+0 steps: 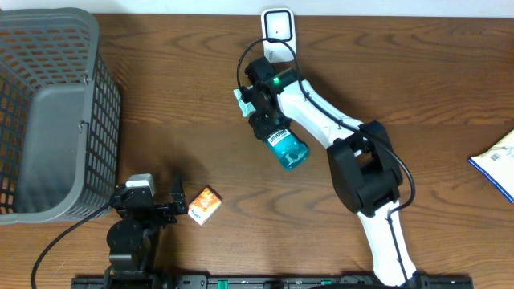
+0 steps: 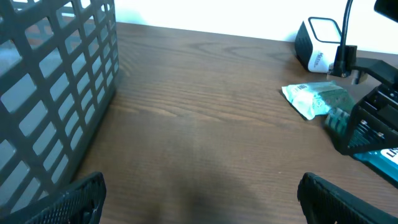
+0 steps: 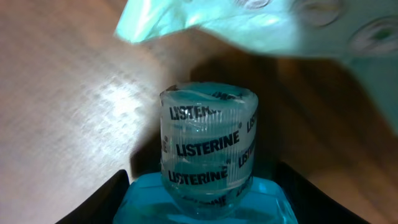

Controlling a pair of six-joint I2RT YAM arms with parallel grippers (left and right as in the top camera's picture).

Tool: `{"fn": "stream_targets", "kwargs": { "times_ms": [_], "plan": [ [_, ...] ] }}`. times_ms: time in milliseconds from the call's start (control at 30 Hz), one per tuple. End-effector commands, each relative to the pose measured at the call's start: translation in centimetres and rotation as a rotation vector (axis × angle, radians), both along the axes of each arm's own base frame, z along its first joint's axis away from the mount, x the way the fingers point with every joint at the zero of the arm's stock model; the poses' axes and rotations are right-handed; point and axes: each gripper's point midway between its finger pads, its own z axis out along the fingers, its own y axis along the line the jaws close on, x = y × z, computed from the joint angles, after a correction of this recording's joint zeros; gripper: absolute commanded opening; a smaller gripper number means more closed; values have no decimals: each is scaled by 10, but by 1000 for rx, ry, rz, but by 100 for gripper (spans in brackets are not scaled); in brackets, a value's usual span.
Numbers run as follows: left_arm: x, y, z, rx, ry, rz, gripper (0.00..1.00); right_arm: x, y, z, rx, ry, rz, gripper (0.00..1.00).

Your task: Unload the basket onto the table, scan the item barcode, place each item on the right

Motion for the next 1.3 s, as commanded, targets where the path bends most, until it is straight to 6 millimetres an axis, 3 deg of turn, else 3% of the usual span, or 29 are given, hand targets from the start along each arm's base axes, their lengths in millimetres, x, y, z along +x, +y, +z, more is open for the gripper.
{"fn": "stream_targets", "kwargs": {
  "times_ms": [0,167,333,533,833,1033,1267],
  "plan": [
    [0,1,-12,12,27,4,98,3,16,25,104,42,2,31],
    [0,1,-12,12,27,4,98,4,5,48,103,76,-10,28],
    [0,1,-12,12,27,4,98,20,-10,70,93,38,-46,32],
    [0,1,-12,12,27,4,98,76,-23,87,42,-202,-76,35],
    [0,1,-12,12,27,4,98,157,-14,128,124,-561,-105,38],
    [0,1,-12,12,27,4,98,192,-15,144,176,-705,-112,44],
    [0,1,-12,12,27,4,98,213,-18,150,157,-804,-42,49]
  ]
}}
